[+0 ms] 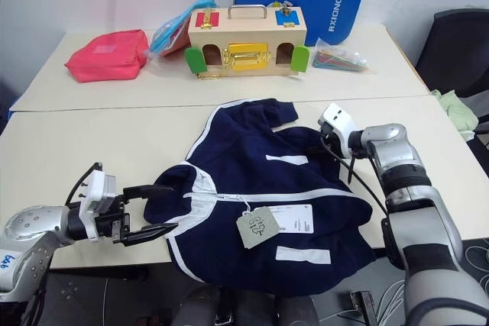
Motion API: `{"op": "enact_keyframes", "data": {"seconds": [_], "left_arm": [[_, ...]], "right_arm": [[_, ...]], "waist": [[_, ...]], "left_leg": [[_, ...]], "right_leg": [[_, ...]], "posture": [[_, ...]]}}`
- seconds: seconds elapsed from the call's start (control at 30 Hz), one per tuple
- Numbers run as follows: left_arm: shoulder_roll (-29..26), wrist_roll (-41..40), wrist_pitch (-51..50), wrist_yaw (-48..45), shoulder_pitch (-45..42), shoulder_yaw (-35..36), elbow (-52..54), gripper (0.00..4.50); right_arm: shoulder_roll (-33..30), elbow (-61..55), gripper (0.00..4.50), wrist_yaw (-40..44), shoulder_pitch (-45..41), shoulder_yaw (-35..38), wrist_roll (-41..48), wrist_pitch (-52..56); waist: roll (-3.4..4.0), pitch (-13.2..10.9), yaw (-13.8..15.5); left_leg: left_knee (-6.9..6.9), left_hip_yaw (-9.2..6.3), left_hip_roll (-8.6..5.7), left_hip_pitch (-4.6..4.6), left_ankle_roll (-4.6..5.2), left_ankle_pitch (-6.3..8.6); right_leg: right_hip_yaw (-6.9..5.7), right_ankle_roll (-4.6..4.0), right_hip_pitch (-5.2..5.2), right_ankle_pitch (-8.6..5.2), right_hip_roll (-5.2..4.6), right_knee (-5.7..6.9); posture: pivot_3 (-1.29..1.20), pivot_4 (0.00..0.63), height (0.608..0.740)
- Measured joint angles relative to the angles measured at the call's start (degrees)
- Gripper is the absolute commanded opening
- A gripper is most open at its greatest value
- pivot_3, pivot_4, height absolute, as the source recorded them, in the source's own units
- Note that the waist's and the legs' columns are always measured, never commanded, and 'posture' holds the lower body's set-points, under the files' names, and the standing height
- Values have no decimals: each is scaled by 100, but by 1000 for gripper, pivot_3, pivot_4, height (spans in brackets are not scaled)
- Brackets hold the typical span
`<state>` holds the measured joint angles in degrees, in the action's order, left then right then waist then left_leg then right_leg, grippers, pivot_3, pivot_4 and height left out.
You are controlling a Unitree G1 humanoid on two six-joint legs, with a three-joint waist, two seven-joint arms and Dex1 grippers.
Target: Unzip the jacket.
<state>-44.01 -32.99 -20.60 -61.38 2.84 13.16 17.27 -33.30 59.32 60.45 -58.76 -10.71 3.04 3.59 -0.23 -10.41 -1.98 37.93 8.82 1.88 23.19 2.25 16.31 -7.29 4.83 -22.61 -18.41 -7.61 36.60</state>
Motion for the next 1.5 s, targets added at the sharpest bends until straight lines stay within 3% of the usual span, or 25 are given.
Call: {"op": "enact_keyframes", "data": {"seconds": [0.17, 0.33, 0.63, 0.77, 1.07, 1.2, 1.37, 1.5], "left_arm": [[119, 162, 82, 145, -83, -86, -45, 4500], [241, 429, 324, 266, -284, -143, -426, 4500], [326, 620, 581, 329, -362, -229, -685, 4500], [348, 499, 497, 332, -87, -96, -640, 4500], [107, 116, 444, 119, 938, 1015, -255, 4500], [105, 116, 580, 20, 1008, 1090, -193, 4500], [16, 81, 587, -49, 929, 1049, 16, 4500], [7, 82, 671, -161, 759, 748, 305, 4500]], "right_arm": [[301, 542, 63, -877, -355, 232, -197, -747], [508, 972, 35, -1573, -668, 233, -548, -1382], [457, 1469, 35, -1954, -761, 256, -1022, -1419], [292, 1500, 1371, -1464, -761, 724, -717, -1358], [-1073, 520, 4402, 1761, 3, 1161, 9, -1519], [-1560, -743, 4456, 2698, 722, 1274, 600, -737], [-2571, -4633, 4456, 2730, 2573, 726, 2296, 2669], [-2670, -6627, 4456, 2486, 3112, 443, 2908, 4216]], "waist": [[1, -1, -19], [2, -1, -30], [4, -2, -36], [4, -3, -51], [8, -6, -35], [10, -6, -34], [17, -8, 20], [17, -8, 30]], "left_leg": [[-1, 0, 1, 1, -3, -1], [-3, 1, -1, 1, -3, -2], [-4, 0, 0, 3, -3, -2], [-5, 0, 1, 3, -3, -2], [-10, -3, 1, -1, 0, 1], [-11, -6, 5, -2, -3, 2], [-17, -26, 13, -2, -12, 13], [-24, -28, 16, -8, -47, 42]], "right_leg": [[0, -1, -3, -1, 2, 21], [1, -2, -3, -1, 2, 21], [1, -2, -3, -1, 2, 21], [2, -2, -3, -1, 3, 19], [-1, -2, 2, -1, -3, -18], [-3, -3, 2, -1, -4, -18], [-8, -9, 1, -5, -14, -23], [-9, -11, 3, -5, -14, -26]], "posture": [[0, 150, 740], [0, 150, 740], [0, 150, 740], [0, 150, 740], [0, 150, 740], [0, 150, 740], [0, 150, 740], [0, 150, 740]]}}
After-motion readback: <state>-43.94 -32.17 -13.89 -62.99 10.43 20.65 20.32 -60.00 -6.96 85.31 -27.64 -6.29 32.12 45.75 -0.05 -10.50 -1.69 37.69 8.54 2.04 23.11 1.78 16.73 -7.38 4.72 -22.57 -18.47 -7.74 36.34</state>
